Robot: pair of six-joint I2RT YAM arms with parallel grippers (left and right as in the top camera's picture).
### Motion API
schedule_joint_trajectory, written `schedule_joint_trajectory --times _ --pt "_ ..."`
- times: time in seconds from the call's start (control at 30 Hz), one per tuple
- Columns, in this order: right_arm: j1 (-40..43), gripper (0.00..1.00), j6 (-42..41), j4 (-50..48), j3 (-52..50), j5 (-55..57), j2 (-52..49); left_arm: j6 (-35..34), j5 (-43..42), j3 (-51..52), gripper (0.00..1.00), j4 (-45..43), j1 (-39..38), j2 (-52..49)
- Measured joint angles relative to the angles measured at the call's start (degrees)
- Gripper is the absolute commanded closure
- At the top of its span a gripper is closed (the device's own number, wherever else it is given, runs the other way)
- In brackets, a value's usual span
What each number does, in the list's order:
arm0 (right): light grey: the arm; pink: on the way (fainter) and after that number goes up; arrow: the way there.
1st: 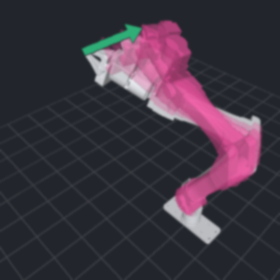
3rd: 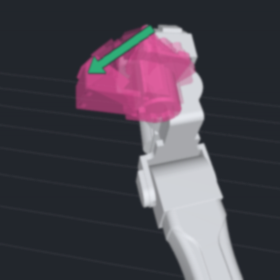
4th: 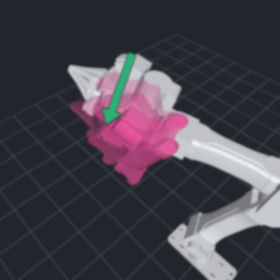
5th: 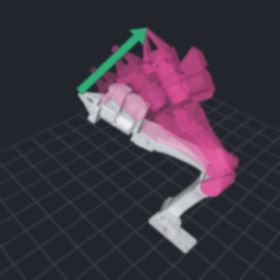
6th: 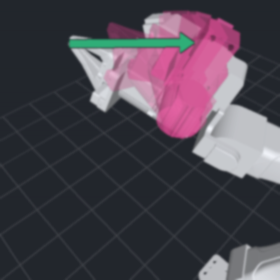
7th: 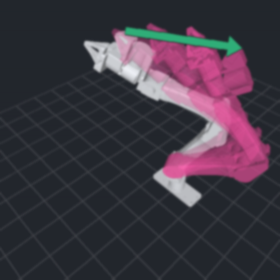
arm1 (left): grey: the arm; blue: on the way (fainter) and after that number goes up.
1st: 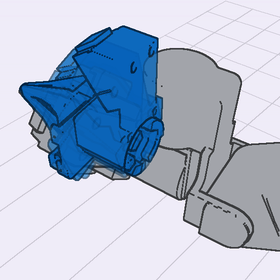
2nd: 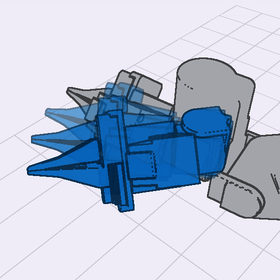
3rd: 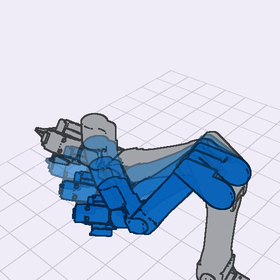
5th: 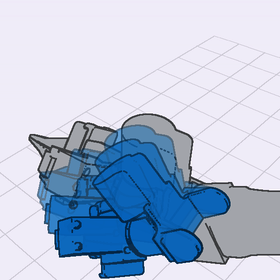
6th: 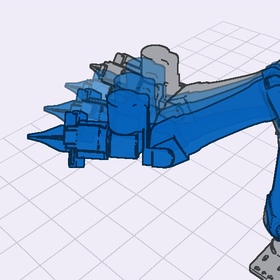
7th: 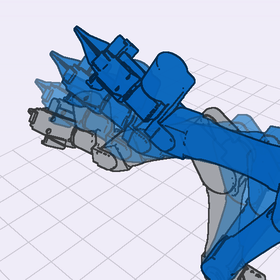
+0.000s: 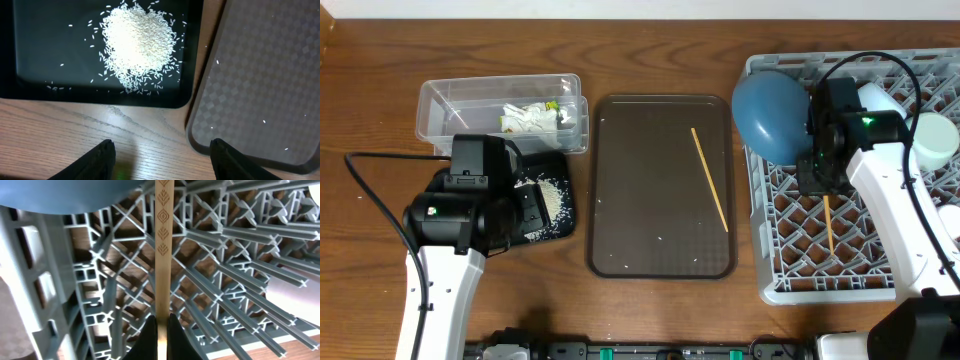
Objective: Sort waste into correct bins and load items into the dishwasher rack
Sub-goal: 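Carry the chopstick with the right gripper to the rack, then insert the chopstick upright into the rack and open the right gripper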
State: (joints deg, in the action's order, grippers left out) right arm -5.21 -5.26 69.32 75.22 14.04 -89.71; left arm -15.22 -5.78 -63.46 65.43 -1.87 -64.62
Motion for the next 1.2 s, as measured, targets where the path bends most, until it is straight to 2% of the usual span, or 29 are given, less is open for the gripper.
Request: schedule_joint_trajectory --times 0.33,0.67,1.2 --pt "3.7 0.99 0.2 -4.0 -8.2 1.5 0.0 0.0 0.0 0.0 0.36 0.0 0.0 0.0" --pt "5.9 0.99 -0.2 -6.3 -8.3 1.7 0.0 0.0 0.0 0.0 0.36 0.0 0.0 0.0" --pt "5.8 0.99 5.8 -8.5 -8.3 1.6 0.0 0.0 0.0 0.0 0.36 0.0 0.0 0.0"
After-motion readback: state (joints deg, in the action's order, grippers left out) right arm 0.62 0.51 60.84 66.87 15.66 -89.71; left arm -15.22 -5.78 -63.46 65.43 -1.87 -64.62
